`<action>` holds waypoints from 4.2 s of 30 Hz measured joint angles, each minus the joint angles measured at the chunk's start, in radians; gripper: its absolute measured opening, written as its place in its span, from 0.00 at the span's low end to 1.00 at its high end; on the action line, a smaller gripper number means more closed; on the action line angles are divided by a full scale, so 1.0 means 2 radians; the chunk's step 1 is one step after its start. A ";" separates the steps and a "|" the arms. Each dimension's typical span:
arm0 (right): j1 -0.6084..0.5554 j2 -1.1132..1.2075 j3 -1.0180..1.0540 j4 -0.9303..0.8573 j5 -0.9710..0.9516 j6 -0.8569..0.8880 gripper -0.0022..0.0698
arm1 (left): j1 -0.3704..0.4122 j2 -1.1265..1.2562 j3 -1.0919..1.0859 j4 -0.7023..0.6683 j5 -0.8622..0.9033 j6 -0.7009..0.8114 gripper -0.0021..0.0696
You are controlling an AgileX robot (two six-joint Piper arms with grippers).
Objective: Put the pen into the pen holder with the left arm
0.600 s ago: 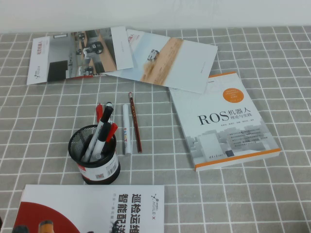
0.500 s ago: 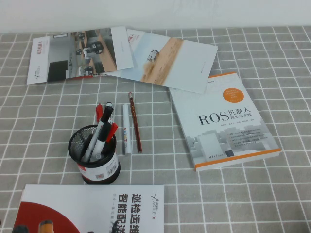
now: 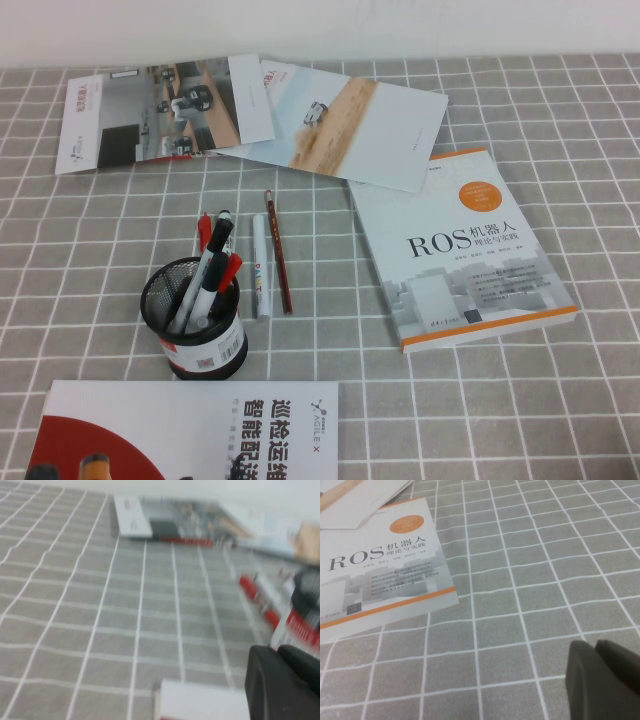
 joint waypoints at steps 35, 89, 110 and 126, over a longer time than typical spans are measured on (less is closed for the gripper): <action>0.000 0.000 0.000 0.000 0.000 0.000 0.01 | 0.000 0.000 0.000 -0.121 -0.105 -0.078 0.03; 0.000 0.000 0.000 0.000 0.000 0.000 0.01 | -0.051 0.866 -0.824 -0.076 0.394 0.092 0.03; 0.000 0.000 0.000 0.000 0.000 0.000 0.01 | -0.090 1.061 -0.993 -0.032 0.472 0.098 0.25; 0.000 0.000 0.000 0.000 0.000 0.000 0.01 | -0.098 1.088 -0.994 -0.013 0.469 0.000 0.51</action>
